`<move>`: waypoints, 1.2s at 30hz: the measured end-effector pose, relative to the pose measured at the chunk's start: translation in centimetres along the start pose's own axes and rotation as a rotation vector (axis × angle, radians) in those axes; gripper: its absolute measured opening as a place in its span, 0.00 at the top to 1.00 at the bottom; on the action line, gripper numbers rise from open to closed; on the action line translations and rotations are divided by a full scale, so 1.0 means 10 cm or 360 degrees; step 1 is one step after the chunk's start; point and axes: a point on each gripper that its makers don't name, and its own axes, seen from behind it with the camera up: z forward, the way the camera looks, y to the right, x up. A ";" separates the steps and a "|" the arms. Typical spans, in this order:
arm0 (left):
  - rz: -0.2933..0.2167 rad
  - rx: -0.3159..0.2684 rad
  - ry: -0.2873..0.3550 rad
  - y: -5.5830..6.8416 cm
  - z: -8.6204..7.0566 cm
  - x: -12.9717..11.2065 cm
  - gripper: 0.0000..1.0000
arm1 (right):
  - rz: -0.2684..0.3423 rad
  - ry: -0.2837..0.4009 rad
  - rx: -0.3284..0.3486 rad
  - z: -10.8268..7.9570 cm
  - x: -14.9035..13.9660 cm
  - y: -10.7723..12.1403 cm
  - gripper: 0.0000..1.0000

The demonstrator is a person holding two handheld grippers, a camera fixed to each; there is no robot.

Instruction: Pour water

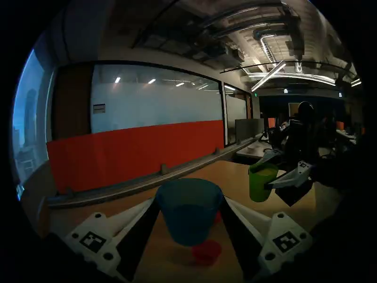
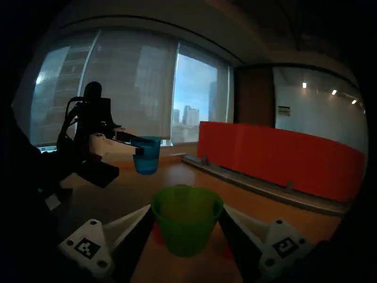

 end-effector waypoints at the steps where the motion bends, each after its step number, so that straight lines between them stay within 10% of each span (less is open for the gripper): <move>1: 0.0010 0.0005 0.0005 0.00 0.00 0.01 0.14 | 0.0002 0.0003 0.0000 0.01 0.01 0.00 0.09; 36: 0.0506 0.0102 0.0043 0.07 0.15 0.44 0.13 | 0.0004 0.0015 0.0151 0.26 0.03 -0.36 0.09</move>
